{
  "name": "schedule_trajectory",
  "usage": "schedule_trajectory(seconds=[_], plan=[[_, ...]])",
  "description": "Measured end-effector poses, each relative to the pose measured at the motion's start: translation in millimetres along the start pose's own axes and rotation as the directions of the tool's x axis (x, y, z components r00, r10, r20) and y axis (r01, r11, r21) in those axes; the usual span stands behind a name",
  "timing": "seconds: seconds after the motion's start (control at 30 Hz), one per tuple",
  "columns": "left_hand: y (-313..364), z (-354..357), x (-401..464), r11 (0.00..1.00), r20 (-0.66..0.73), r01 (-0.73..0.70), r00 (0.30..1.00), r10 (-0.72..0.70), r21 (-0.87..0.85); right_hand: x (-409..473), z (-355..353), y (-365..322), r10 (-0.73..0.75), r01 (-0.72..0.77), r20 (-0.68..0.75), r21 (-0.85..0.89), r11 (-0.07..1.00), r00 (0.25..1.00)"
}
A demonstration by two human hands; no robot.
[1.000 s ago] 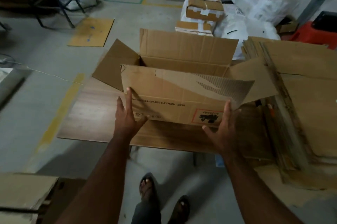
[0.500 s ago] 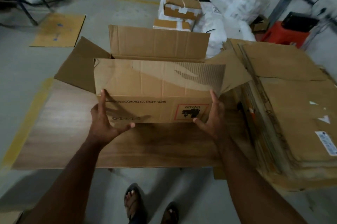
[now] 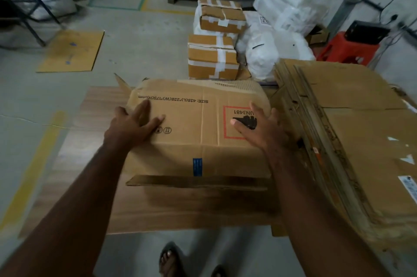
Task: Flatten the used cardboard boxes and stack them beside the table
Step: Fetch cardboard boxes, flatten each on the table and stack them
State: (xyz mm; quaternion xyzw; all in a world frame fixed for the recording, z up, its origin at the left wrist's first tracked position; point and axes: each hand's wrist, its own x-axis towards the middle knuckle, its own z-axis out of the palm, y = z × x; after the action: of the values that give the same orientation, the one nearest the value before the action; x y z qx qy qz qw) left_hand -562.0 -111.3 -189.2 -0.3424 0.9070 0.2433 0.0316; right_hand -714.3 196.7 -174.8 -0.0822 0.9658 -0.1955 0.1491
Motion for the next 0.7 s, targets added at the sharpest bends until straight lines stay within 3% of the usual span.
schedule_trajectory(seconds=[0.23,0.33,0.43,0.53,0.6,0.7], plan=[[1.3,3.1,3.9,0.998,0.001,-0.004,1.000,0.004,0.065,7.3,1.4,1.6,0.029,-0.029,0.011,-0.042,0.999,1.000],[3.0,7.2,-15.9,0.981,-0.185,-0.105,0.973,0.135,0.162,2.0,6.4,6.0,-0.004,-0.004,-0.068,-0.119,0.993,0.998],[7.0,26.0,-49.1,0.874,-0.336,-0.423,0.808,0.483,0.239,-19.2,12.4,4.1,-0.274,0.200,-0.293,-0.260,0.945,0.916],[8.2,60.3,-85.4,0.702,-0.173,-0.618,0.694,0.699,0.355,-62.0,35.4,4.2,-0.585,0.517,-0.308,-0.279,0.809,0.750],[8.0,82.2,-100.3,0.641,-0.082,-0.612,0.691,0.718,0.462,-87.1,59.1,12.1,-0.699,0.599,-0.223,-0.383,0.703,0.679],[8.5,104.4,-108.5,0.661,-0.061,-0.537,0.751,0.658,0.524,-96.6,84.4,29.0,-0.728,0.558,-0.083,-0.585,0.588,0.681]])
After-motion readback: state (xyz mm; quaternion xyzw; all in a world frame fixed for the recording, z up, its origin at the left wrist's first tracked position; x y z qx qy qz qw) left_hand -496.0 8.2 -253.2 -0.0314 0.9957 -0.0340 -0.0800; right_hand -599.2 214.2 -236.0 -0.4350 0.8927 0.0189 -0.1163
